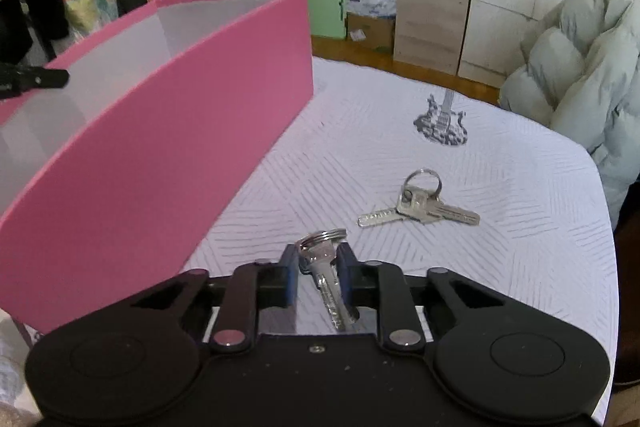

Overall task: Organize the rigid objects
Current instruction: 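Move the right gripper to the silver keys on the bedspread, then grasp the first set of keys with the right gripper and lift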

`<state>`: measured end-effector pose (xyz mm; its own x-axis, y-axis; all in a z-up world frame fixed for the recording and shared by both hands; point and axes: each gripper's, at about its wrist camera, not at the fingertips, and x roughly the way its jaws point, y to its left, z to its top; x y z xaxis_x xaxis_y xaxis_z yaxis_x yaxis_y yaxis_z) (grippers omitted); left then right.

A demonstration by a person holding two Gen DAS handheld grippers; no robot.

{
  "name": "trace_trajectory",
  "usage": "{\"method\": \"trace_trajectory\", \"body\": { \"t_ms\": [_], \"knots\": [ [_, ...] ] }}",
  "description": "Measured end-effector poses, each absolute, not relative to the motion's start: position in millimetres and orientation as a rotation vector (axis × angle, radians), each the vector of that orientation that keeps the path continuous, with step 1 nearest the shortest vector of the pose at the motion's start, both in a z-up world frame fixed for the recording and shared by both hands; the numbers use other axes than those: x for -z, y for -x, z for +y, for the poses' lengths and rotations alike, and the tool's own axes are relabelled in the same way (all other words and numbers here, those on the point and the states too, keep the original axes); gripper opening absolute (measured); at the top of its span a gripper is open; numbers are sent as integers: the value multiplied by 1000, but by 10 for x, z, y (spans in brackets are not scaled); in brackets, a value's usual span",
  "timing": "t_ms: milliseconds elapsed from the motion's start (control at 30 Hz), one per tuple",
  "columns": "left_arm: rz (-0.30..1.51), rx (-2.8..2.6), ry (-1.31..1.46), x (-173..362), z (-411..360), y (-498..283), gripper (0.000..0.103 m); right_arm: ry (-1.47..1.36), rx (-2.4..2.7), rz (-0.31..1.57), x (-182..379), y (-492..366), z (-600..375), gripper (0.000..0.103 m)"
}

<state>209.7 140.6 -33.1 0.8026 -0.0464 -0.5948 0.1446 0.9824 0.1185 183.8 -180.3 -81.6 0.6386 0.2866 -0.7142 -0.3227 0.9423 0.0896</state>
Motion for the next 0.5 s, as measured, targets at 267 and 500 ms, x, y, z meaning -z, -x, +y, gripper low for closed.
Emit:
{"method": "trace_trajectory", "body": {
  "t_ms": [267,500],
  "knots": [
    [632,102,-162,327,1410,-2096,6,-39,-335,788,718,-1755,-1910,3],
    [632,102,-162,327,1409,-2096,6,-172,-346,749,598,-1732,-2091,3]
  ]
}}
